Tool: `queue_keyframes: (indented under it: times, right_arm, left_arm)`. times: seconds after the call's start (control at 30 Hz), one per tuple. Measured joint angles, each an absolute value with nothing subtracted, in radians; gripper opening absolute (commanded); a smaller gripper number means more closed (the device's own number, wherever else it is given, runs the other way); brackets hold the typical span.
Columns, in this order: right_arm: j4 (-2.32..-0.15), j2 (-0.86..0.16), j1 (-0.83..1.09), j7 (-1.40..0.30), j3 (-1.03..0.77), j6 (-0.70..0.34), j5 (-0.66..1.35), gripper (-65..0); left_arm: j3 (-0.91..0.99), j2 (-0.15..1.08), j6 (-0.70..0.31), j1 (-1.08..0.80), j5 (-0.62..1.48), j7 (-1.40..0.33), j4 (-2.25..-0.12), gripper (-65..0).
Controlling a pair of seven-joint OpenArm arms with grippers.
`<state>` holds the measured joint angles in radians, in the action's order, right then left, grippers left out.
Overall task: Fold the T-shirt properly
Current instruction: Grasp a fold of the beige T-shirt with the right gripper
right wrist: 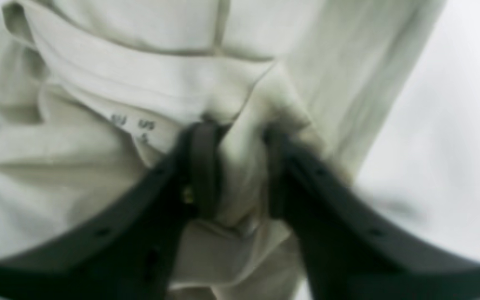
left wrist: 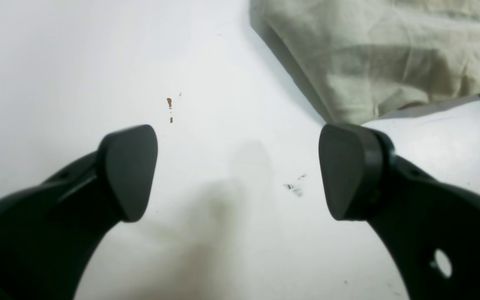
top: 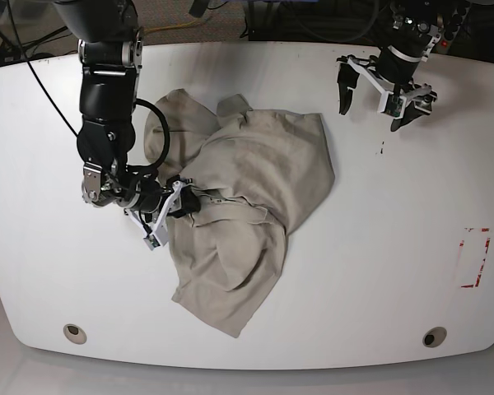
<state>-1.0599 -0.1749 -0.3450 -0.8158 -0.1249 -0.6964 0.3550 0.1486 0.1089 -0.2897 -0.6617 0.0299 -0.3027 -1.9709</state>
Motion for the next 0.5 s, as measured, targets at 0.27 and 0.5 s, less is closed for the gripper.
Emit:
queue_keyframes:
  times: [0.27, 0.5]
  right_arm:
    - [-1.285, -0.177, -0.275, -0.832, -0.126, -0.693, 0.358, -60.2]
    - [-1.552, -0.176, -0.139, -0.925, -0.132, -0.692, 0.348, -60.2]
  left_arm:
    - [0.147, 0.110, -0.290, -0.661, 0.030, -0.303, -1.971, -7.8]
    - [0.146, 0.109, -0.292, -0.632, 0.028, -0.307, -1.945, -7.8]
